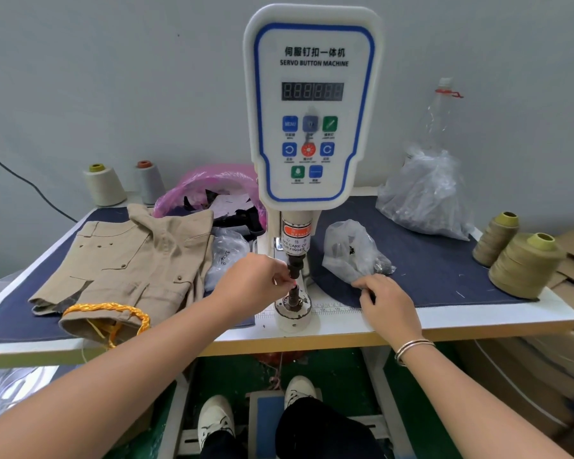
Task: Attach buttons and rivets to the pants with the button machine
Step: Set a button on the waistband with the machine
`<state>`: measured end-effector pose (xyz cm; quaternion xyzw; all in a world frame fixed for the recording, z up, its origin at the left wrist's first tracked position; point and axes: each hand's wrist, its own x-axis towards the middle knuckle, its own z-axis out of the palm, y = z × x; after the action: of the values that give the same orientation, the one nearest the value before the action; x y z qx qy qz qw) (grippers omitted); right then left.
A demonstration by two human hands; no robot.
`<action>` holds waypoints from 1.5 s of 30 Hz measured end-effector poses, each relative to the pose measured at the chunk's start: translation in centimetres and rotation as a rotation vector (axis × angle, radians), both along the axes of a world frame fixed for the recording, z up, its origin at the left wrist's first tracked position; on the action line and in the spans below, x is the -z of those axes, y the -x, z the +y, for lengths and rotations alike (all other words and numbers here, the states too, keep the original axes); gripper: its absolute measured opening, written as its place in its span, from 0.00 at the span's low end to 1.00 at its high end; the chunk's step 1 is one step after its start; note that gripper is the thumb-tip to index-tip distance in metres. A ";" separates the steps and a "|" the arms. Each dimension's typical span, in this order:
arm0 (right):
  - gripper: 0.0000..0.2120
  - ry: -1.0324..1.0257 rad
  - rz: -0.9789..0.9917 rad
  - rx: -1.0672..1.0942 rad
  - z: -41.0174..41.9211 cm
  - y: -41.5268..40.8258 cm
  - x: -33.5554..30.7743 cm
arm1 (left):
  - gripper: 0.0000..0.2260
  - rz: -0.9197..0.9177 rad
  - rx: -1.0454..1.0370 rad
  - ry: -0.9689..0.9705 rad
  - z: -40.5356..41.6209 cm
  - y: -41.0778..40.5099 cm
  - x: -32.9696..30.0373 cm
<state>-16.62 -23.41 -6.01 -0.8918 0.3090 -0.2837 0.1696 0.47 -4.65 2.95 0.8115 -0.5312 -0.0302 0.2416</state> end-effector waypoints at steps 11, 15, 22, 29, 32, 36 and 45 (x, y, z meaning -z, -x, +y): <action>0.10 -0.004 0.012 -0.004 0.2 0.1 -0.2 | 0.05 0.252 -0.035 0.110 0.5 -0.8 1.3; 0.09 -0.040 -0.109 -0.021 0.4 0.2 -0.7 | 0.06 0.198 -0.190 0.112 2.0 -2.8 3.7; 0.10 0.339 0.104 0.159 -0.9 -4.1 -5.8 | 0.07 -0.072 -0.292 0.100 1.8 -2.3 8.0; 0.13 0.228 0.980 0.155 -3.4 -9.5 -7.8 | 0.04 -0.107 -0.318 0.161 1.9 -2.5 8.8; 0.15 0.151 1.001 0.195 -3.9 -10.6 -7.1 | 0.05 -0.103 -0.330 0.161 1.8 -2.5 8.9; 0.13 0.279 0.856 0.191 -3.7 -10.9 -6.0 | 0.05 -0.095 -0.332 0.162 1.7 -2.6 9.0; 0.08 0.252 0.682 0.177 -3.3 -8.9 -6.4 | 0.05 -0.081 -0.332 0.170 1.7 -2.7 9.2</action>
<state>-7.68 -26.70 0.44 -0.9187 0.3863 -0.0195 -0.0796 3.18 -2.94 -6.23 0.8652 -0.4001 0.0877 0.2892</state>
